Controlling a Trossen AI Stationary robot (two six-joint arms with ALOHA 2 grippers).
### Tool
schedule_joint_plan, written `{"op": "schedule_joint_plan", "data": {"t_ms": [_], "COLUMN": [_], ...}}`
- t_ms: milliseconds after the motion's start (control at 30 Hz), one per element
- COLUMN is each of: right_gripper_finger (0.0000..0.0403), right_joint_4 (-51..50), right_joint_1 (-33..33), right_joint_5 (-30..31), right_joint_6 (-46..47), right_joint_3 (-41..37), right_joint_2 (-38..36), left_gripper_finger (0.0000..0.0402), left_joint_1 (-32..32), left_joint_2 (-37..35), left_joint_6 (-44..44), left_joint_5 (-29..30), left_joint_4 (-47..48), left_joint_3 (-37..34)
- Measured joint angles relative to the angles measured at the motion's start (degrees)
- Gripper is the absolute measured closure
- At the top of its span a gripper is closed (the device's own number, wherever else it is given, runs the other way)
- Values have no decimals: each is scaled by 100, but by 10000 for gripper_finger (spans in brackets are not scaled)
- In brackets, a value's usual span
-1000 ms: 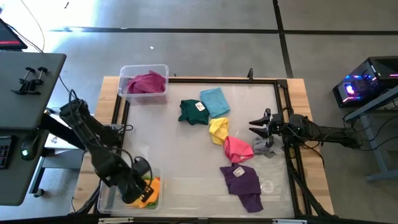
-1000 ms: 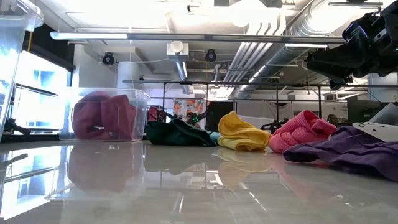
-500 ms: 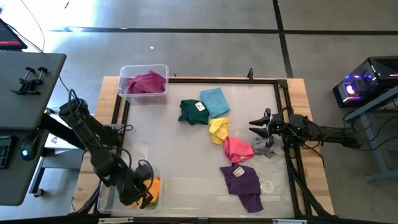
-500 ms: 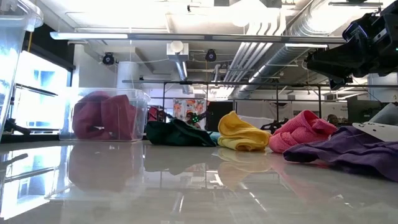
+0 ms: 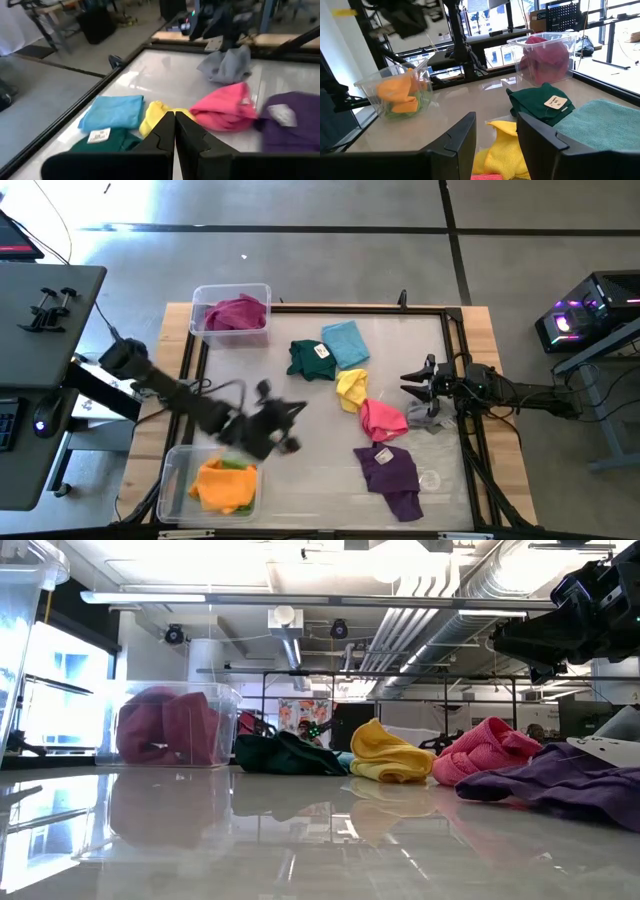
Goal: Sort towels by color in basket
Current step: Put the dark green towel into the top transparent bin
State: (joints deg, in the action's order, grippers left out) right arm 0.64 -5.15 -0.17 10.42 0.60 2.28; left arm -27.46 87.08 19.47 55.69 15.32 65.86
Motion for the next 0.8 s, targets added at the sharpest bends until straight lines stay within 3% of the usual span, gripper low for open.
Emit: {"op": "schedule_joint_plan", "data": {"t_ms": [167,267,433,667,800], "right_gripper_finger": [265,265,265,265,265], "right_joint_4": [0,0,0,0,0], "right_joint_1": [-2,-1,0,0,-2], "right_joint_5": [-1,-1,-1,-1,0], "right_joint_6": [1,2,0,2,2], "right_joint_3": [-2,-2,0,0,0], "right_joint_2": [0,-1,-2,-2,-2], "left_gripper_finger": [401,396,353,258,222], "left_joint_1": [1436,2161,3173,3985,4120], "left_joint_2": [612,1029,1539,2097,2316], "left_joint_6": [-658,-504,-259,-68,-9], "left_joint_5": [-1662,-2050,-2139,-3621,-3858], "left_joint_4": [-1522,-1694,-1140,-385,-4], "left_joint_3": [-246,-246,-130,106,106]}}
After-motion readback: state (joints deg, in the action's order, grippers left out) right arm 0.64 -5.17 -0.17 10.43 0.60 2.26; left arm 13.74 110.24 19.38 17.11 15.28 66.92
